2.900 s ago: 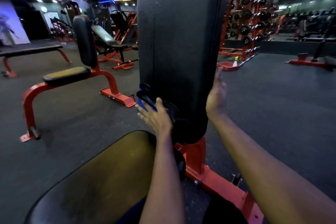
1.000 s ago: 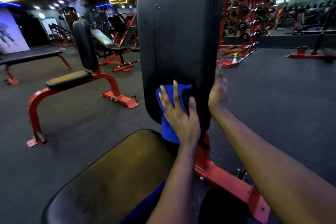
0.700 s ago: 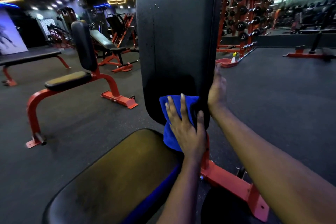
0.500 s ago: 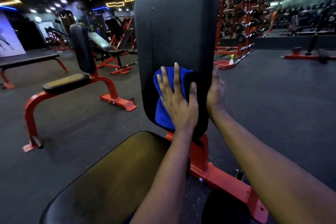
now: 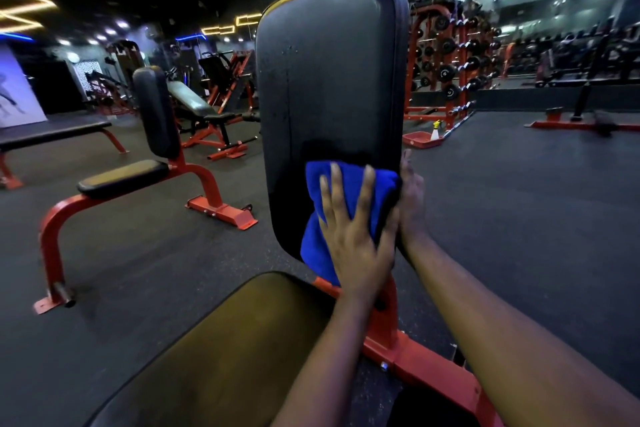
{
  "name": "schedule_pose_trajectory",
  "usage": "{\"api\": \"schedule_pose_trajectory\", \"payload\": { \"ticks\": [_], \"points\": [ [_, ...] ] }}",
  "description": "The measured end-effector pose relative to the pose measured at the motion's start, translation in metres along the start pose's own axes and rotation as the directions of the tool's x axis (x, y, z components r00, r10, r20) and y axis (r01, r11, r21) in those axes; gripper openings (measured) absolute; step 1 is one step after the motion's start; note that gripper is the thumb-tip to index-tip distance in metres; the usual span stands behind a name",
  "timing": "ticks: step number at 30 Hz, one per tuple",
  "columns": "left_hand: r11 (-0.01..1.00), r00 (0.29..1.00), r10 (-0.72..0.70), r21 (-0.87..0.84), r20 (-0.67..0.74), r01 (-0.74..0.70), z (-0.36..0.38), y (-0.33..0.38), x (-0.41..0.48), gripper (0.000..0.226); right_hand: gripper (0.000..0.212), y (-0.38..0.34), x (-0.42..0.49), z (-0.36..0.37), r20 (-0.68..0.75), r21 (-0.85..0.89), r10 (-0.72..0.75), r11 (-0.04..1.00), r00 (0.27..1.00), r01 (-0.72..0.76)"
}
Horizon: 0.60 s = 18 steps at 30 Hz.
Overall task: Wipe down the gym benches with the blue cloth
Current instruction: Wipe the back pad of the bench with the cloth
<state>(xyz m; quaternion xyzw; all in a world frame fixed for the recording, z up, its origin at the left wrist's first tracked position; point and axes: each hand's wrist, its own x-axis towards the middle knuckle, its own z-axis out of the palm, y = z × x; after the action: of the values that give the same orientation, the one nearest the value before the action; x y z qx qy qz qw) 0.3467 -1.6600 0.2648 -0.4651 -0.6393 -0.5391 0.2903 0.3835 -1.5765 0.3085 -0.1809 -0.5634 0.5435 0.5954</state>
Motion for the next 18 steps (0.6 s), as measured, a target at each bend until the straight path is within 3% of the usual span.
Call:
{"api": "schedule_pose_trajectory", "payload": {
  "ticks": [9, 14, 18],
  "points": [
    [0.993, 0.999, -0.029, -0.118, -0.021, 0.026, -0.002, -0.003, 0.018, 0.054, 0.055, 0.006, 0.002, -0.001, 0.052, 0.145, 0.027, 0.989, 0.998, -0.035],
    [0.99, 0.998, -0.064, -0.124, -0.002, 0.063, -0.004, -0.01, 0.005, 0.056, 0.065, -0.001, -0.003, 0.002, 0.033, 0.119, 0.043, 0.992, 0.999, -0.047],
    [0.994, 0.997, -0.055, -0.102, -0.06, 0.048, -0.007, 0.009, 0.059, 0.055, 0.049, -0.004, -0.002, 0.001, 0.035, 0.119, 0.064, 0.991, 0.997, -0.067]
  ]
}}
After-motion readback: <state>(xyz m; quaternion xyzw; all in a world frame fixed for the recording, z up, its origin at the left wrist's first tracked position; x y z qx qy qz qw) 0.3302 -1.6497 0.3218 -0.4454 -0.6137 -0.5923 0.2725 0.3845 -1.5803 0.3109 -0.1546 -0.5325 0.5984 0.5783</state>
